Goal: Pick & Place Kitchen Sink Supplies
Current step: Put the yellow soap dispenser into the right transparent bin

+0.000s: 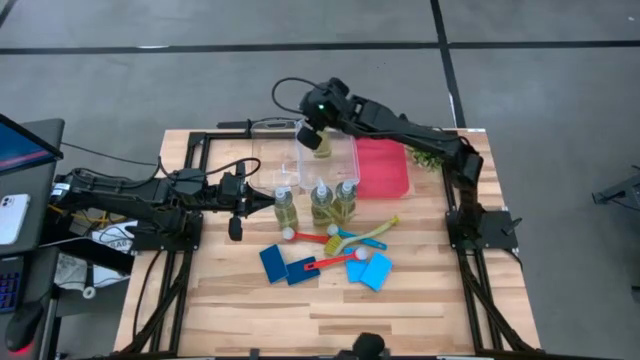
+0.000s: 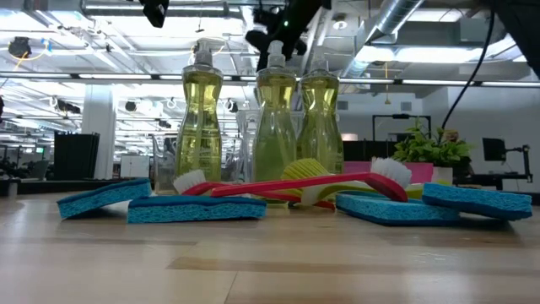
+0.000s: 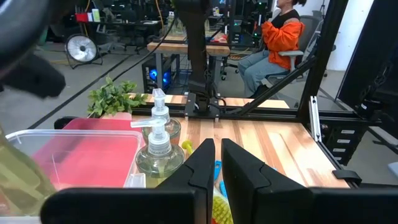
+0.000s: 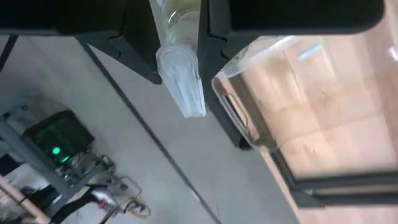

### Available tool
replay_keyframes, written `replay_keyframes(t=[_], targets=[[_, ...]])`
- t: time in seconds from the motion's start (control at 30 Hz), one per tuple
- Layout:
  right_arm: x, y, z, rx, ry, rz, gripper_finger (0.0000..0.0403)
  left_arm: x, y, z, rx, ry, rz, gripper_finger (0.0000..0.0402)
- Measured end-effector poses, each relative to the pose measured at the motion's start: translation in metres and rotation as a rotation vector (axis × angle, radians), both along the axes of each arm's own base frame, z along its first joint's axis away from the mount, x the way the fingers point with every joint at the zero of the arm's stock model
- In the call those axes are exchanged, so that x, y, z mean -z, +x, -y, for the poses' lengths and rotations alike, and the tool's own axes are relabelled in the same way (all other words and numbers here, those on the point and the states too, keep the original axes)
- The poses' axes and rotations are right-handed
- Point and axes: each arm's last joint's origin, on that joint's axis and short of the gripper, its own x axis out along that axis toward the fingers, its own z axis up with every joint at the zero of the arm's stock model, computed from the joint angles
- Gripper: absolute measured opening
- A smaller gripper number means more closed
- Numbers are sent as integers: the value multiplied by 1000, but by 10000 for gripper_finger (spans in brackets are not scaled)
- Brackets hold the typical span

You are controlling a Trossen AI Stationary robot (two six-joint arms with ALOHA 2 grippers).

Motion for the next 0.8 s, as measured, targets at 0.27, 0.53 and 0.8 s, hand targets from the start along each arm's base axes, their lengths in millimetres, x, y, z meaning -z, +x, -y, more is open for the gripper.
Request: replay_keyframes(t=[0.27, 0.53, 0.8], targets=[[25, 14, 14, 7, 29, -50, 82, 0, 0, 0, 0, 0, 0, 30], [31, 18, 17, -6, 48, -44, 79, 0, 0, 0, 0, 0, 0, 30], [28, 16, 16, 1, 52, -34, 81, 0, 0, 0, 0, 0, 0, 30]])
